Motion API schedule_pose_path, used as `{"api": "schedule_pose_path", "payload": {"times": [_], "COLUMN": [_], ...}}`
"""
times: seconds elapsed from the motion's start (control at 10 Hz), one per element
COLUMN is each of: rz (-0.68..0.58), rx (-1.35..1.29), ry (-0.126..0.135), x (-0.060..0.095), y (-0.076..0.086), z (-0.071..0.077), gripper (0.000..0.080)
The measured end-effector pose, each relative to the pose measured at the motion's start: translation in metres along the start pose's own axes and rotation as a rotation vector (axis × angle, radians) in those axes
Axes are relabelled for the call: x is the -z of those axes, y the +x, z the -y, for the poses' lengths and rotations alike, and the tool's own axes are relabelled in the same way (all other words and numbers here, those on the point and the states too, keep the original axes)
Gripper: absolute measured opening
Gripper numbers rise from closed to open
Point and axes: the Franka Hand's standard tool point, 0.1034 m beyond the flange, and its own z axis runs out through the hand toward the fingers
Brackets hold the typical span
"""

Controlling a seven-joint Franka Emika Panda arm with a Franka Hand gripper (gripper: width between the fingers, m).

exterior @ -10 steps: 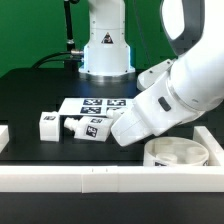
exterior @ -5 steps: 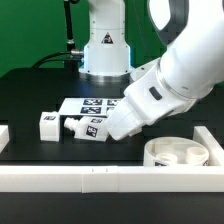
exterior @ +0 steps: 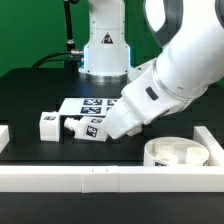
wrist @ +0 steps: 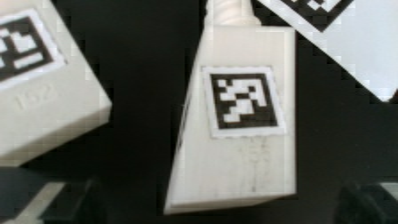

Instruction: Assemble stool

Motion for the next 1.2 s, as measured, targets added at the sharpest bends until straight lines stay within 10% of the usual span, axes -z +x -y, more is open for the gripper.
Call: {"api": "schedule_pose_path", "payload": {"times": [0.3,0.6,1.2], "rz": [0.151,0.349,0.292], "rx": [0.018,0.028,0.055], "ry": [-0.035,0.002,-0.004], "x": [-0.009,-0.017,-0.03], "y": [-0.01,-0.012,-0.007], "z": [-0.004,0.009,0.004], "gripper": [0.0649,0.0649,0.055]}}
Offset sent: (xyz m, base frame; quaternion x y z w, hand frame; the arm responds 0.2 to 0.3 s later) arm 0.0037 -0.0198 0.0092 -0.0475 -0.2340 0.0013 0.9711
